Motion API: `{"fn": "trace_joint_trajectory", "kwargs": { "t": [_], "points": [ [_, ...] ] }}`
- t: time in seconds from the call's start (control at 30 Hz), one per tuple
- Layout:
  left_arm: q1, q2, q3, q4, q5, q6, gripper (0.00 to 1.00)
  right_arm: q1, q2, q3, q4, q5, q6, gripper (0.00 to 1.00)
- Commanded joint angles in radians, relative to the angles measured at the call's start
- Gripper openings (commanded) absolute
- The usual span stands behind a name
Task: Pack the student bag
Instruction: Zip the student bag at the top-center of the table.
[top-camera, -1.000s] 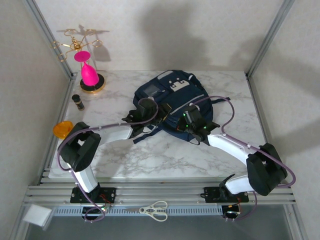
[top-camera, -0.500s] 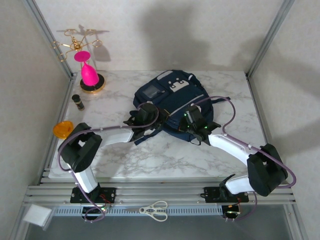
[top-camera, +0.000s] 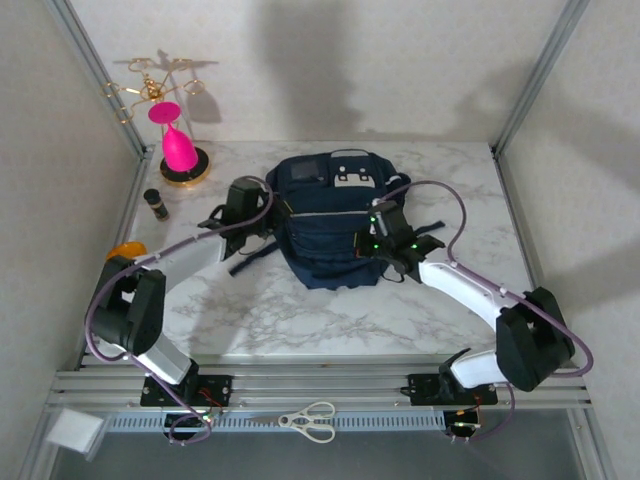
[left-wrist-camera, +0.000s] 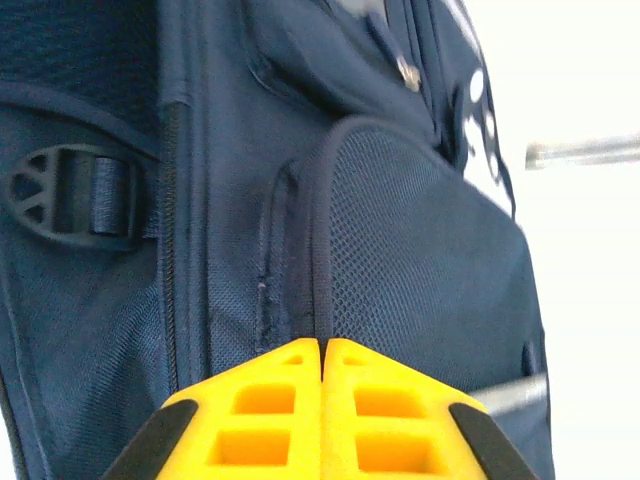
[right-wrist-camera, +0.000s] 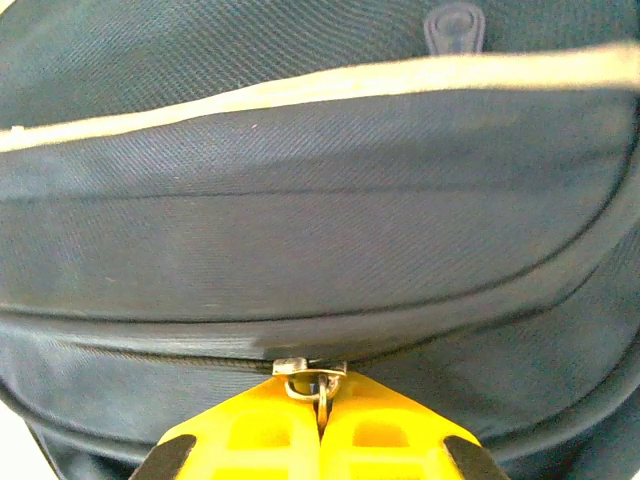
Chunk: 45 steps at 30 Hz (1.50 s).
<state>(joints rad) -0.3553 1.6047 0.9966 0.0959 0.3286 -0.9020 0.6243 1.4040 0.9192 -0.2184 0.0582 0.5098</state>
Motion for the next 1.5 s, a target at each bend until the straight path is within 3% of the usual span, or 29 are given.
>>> {"fn": "trace_joint_trajectory", "kwargs": {
  "t": [0.0, 0.07, 0.2, 0.3, 0.43, 0.53, 0.63, 0.73, 0.9, 1.0, 1.17, 1.4, 1.47],
  "points": [
    [0.030, -0.075, -0.037, 0.039, 0.000, 0.004, 0.40, 0.043, 0.032, 0.030, 0.015, 0.030, 0.033, 0.00],
    [-0.023, -0.145, -0.092, 0.080, -0.007, -0.074, 0.55, 0.065, 0.059, 0.042, 0.048, 0.004, 0.071, 0.00],
    [-0.143, -0.251, -0.216, 0.149, -0.080, -0.323, 0.60, 0.100, 0.099, 0.060, 0.051, 0.027, 0.094, 0.00],
    [-0.230, -0.276, -0.302, 0.278, -0.159, -0.495, 0.60, 0.100, 0.107, 0.043, 0.068, 0.021, 0.093, 0.00],
    [-0.285, -0.181, -0.237, 0.238, -0.199, -0.594, 0.57, 0.100, 0.105, 0.036, 0.067, 0.039, 0.087, 0.00],
    [-0.352, -0.119, -0.244, 0.312, -0.258, -0.685, 0.55, 0.099, 0.117, 0.042, 0.062, 0.053, 0.079, 0.00],
    [-0.356, -0.022, -0.175, 0.305, -0.266, -0.698, 0.49, 0.100, 0.124, 0.037, 0.087, 0.033, 0.079, 0.00],
    [-0.354, 0.033, -0.156, 0.367, -0.328, -0.723, 0.36, 0.100, 0.127, 0.023, 0.111, 0.014, 0.084, 0.00],
    [-0.358, 0.113, -0.087, 0.363, -0.356, -0.738, 0.37, 0.100, 0.133, 0.012, 0.124, 0.010, 0.084, 0.00],
    [-0.358, 0.139, -0.067, 0.331, -0.402, -0.754, 0.31, 0.100, 0.134, 0.017, 0.113, 0.024, 0.077, 0.00],
    [-0.349, 0.084, -0.127, 0.297, -0.548, -0.743, 0.00, 0.086, 0.120, 0.044, 0.014, 0.140, 0.085, 0.00],
    [-0.244, -0.012, -0.156, 0.074, -0.571, -0.557, 0.00, -0.035, 0.021, 0.030, -0.086, 0.211, 0.067, 0.00],
    [-0.193, -0.025, -0.178, 0.080, -0.512, -0.495, 0.00, -0.090, 0.011, 0.021, -0.088, 0.183, 0.048, 0.00]
  ]
}}
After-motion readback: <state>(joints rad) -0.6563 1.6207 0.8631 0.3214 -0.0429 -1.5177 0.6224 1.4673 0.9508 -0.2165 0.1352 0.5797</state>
